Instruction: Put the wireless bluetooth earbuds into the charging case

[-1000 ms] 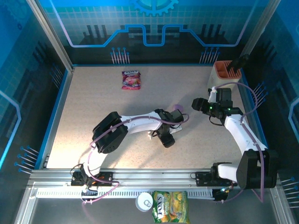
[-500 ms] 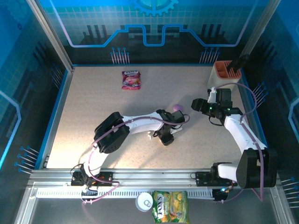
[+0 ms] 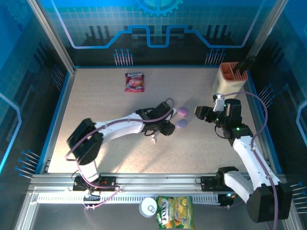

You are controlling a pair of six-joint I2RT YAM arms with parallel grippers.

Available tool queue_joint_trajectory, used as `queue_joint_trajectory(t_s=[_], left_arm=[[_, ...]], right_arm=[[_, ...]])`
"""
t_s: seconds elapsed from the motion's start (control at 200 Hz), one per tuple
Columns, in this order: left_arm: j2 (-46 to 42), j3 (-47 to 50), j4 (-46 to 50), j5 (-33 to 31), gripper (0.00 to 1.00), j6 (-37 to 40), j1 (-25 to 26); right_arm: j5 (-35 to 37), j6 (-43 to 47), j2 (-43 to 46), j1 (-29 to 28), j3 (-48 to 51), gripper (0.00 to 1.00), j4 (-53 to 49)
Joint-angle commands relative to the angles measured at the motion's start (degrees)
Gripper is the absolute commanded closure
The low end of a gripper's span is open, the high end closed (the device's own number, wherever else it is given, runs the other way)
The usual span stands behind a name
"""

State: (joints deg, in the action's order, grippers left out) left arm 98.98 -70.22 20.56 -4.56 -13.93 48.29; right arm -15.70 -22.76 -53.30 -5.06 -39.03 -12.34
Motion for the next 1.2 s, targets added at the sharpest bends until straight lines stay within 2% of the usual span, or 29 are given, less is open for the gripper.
queue_joint_trajectory(t_s=[0.0,0.26,0.39,0.485,0.665,0.81,1.075,1.196], left_arm=[[-5.3,5.2,-14.7,3.8,0.54,-11.1,-2.2],[-12.8,17.6,-34.4,4.6,0.56,-35.2,-5.7],[-14.2,21.8,-42.1,5.0,0.57,-45.7,-5.7],[-14.6,23.8,-46.2,4.9,0.57,-50.6,-5.5],[-15.2,25.5,-49.7,5.0,0.57,-56.8,-5.6],[-15.1,25.2,-51.0,6.5,0.58,-58.6,-5.6],[-13.8,25.4,-54.4,8.8,0.59,-61.3,-5.5],[-13.1,25.4,-55.8,9.8,0.60,-62.3,-5.4]], right_arm=[[1.9,3.7,3.1,-3.4,1.6,0.33,4.6],[2.4,9.8,8.5,-13.3,7.4,0.29,14.3],[0.1,13.6,7.0,-18.0,10.3,0.27,20.8],[0.7,15.3,5.2,-21.5,12.2,0.26,26.5],[-0.3,16.4,-0.3,-24.8,13.0,0.26,34.7],[0.1,15.5,-4.5,-26.1,13.6,0.27,40.6],[2.4,10.7,-10.7,-26.2,13.4,0.38,48.6],[2.6,10.2,-12.5,-26.1,12.6,0.47,49.5]])
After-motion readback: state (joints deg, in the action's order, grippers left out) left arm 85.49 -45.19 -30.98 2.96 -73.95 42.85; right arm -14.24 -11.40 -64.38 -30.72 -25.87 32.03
